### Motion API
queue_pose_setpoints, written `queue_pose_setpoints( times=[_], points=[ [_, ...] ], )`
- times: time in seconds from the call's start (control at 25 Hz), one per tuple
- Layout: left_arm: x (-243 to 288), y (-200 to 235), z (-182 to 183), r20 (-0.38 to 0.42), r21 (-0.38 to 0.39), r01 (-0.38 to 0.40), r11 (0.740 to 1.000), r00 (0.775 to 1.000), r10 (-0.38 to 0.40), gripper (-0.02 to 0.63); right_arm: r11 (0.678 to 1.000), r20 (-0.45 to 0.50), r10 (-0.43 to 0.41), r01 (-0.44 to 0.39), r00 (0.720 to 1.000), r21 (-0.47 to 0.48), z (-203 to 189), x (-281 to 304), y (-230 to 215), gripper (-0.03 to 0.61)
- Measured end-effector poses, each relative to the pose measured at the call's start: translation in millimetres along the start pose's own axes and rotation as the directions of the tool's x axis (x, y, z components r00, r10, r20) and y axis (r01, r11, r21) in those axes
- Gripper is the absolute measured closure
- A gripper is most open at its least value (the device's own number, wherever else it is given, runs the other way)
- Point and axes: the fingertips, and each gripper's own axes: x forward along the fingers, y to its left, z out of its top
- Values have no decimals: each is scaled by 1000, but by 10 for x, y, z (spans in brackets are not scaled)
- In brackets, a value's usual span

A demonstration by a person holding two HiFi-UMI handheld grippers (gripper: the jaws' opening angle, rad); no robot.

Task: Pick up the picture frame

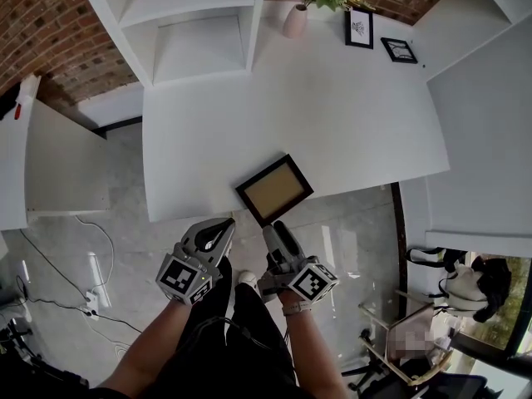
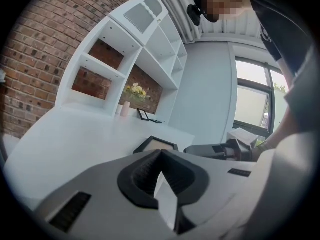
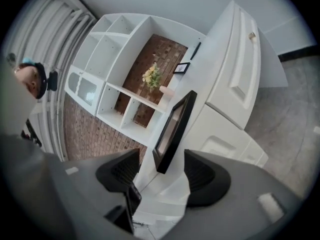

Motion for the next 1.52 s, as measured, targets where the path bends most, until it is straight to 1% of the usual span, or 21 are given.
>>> queue_pose_setpoints(
  times=[0.04, 0.12, 0.28, 0.36, 0.56, 0.72, 0.84, 0.96, 1.04, 1.44, 1.52],
  points=[
    [3, -8, -23, -6, 2, 5, 1000, 1000, -5, 607, 999, -3, 8, -8, 1000, 31, -15, 24, 10, 301],
    [8, -26, -56, -14, 1, 14, 1000, 1000, -14, 607, 997, -9, 21, -20, 1000, 73, -32, 64, 7, 293],
    [24, -17, -102, -26, -8, 21, 1000, 999, -21, 607, 994, -28, -2, 5, 1000, 107, -51, 120, -73, 293],
    [34, 1, -126, -35, -7, 26, 1000, 999, -26, 607, 993, -39, 0, 4, 999, 118, -78, 154, -101, 294],
    [54, 39, -176, -49, -14, 33, 999, 998, -34, 607, 989, -13, 78, -76, 997, 129, -28, 281, -13, 296],
    [80, 71, -202, -58, -23, 38, 999, 998, -39, 607, 984, 3, 84, -84, 996, 160, -6, 319, -40, 301],
    [95, 115, -204, -62, -25, 35, 999, 997, -37, 607, 980, 9, 92, -92, 996, 177, 11, 349, -44, 323],
    [108, 152, -190, -60, -29, 32, 999, 998, -34, 607, 977, -9, 95, -92, 995, 191, -9, 387, -42, 356],
    [109, 168, -194, -63, -32, 32, 999, 997, -34, 607, 976, -16, 91, -86, 996, 200, -25, 403, -54, 363],
    [98, 214, -207, -69, -40, 31, 999, 997, -33, 607, 958, 26, 89, -92, 996, 273, 21, 441, -111, 408],
    [90, 219, -215, -69, -41, 29, 999, 997, -32, 607, 954, 32, 82, -88, 996, 288, 19, 439, -141, 429]
  ],
)
